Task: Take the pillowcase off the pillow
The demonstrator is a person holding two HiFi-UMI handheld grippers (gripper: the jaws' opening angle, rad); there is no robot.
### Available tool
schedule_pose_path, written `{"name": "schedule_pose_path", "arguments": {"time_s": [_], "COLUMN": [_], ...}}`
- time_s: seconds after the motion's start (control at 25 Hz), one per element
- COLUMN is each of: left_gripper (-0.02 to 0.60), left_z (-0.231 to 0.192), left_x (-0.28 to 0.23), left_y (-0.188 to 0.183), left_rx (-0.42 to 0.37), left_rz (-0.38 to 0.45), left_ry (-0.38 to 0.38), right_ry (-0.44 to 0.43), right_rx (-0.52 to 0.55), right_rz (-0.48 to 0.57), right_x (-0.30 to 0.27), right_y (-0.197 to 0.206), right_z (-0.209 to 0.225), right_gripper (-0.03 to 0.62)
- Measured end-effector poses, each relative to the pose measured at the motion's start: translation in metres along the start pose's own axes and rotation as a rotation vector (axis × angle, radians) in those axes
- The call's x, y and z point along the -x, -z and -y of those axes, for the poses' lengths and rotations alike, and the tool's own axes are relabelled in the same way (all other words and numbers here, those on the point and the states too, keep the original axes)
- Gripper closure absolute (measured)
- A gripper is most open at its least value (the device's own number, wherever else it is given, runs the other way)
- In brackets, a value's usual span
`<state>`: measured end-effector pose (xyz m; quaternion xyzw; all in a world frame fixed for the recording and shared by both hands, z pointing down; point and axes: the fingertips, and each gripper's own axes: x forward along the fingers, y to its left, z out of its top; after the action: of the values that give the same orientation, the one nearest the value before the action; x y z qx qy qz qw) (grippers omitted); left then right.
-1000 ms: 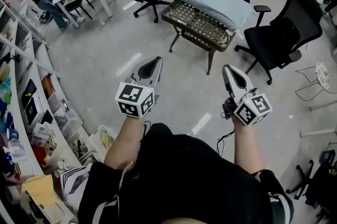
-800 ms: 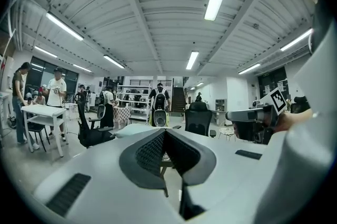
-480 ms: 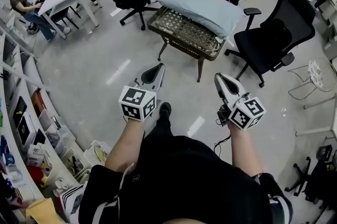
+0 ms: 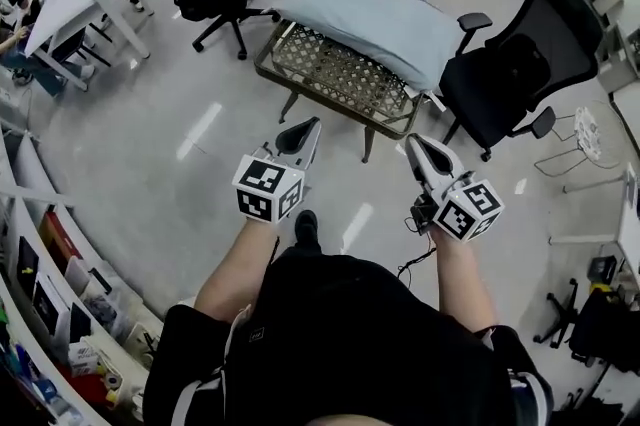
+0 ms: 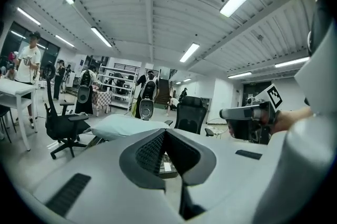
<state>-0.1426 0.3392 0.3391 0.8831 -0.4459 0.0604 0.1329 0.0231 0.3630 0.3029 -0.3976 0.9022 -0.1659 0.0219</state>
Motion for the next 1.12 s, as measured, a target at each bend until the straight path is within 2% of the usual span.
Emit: {"name": "schedule_pose_path", "arguments": {"time_s": [0.24,0.56,0.92,1.12], "left_gripper": [0.581,0.581,0.581,0.581], "left_z": [-0.028,-0.031,-0.010,0.009], "left_x": [-0.053,-0.112,-0.251,-0.322], "left_y": [-0.003,0.004,0.000,-0.010], "left_rx": [-0.002,-0.003,-0.049,-0.132], "left_rz": [-0.060,-0.127,-0.220,-0.281], "left_ry": [0.098,0.189,0.258,0.316], "right_ry": [0.051,0.158,0.290,0.346], "right_rx": [-0.045,-0.107,-0.148,-0.177], "right_rz": [0.006,-0.010,0.058,0.086], "right_x": [-0.055,-0.058,-0.050,-0.054], "right_y": [-0.005,0.009,-0.012,-0.028], "right_z": [0.023,0.080,0.218,0.293], "right_gripper": [0.585,0.585,0.585,0.585]}}
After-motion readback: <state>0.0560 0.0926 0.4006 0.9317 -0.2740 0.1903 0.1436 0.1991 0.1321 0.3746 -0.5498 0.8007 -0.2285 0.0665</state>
